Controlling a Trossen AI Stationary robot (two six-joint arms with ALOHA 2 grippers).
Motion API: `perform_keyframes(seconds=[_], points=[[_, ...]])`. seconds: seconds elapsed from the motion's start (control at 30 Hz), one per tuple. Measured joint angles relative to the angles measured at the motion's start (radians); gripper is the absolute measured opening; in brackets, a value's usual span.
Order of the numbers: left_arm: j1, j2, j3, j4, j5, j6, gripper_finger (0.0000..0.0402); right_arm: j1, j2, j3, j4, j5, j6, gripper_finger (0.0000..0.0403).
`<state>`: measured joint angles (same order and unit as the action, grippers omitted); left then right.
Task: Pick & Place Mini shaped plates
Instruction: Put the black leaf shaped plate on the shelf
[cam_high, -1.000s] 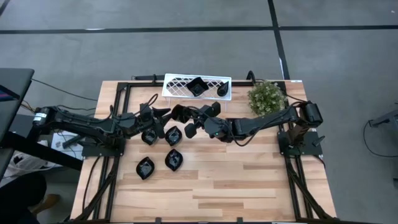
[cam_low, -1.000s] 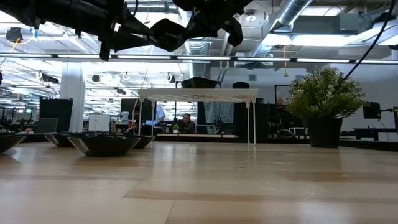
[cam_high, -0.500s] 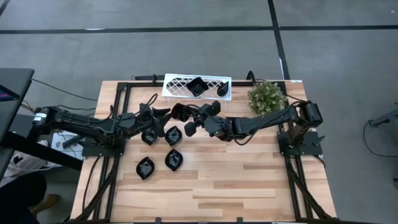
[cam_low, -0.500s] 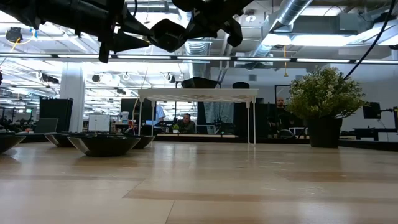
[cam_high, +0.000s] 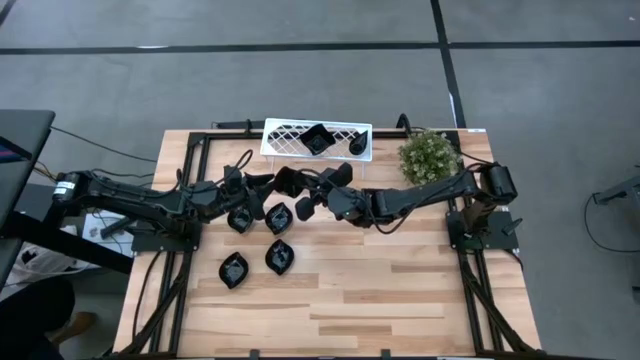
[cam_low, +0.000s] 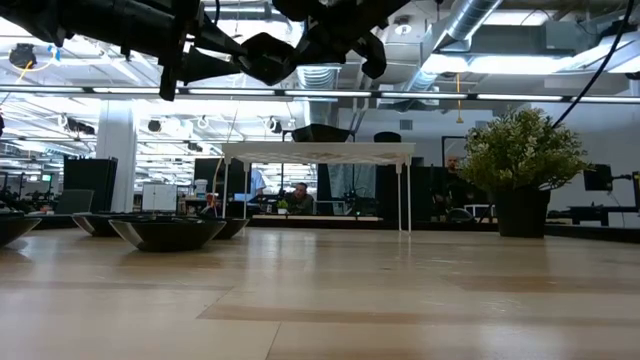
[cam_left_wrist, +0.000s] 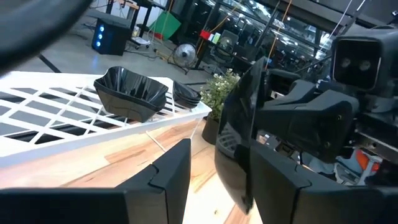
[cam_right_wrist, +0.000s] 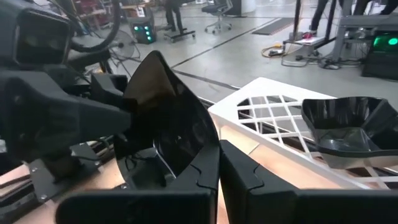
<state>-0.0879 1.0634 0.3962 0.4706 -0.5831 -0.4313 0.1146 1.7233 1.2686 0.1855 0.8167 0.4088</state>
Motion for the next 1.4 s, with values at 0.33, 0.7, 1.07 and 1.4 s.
perform_keyframes(seconds=[0.33,0.7,1.07,1.4], points=[[0.000,0.000,0.000,0.000,-0.016,-0.001,0.0100,0.000,0.000,0.000,0.025,-0.004,0.000,0.0000],[0.001,0.000,-0.001,-0.003,-0.034,-0.031,0.0008,-0.001,-0.002,0.000,0.032,-0.082,0.000,0.0006],[0.003,0.000,0.000,0.015,-0.008,-0.071,0.0004,0.005,-0.001,0.000,0.033,-0.166,-0.031,0.0106],[0.004,0.000,0.001,-0.028,-0.043,-0.082,0.0004,0.009,-0.005,0.000,0.002,-0.166,-0.051,0.0174]])
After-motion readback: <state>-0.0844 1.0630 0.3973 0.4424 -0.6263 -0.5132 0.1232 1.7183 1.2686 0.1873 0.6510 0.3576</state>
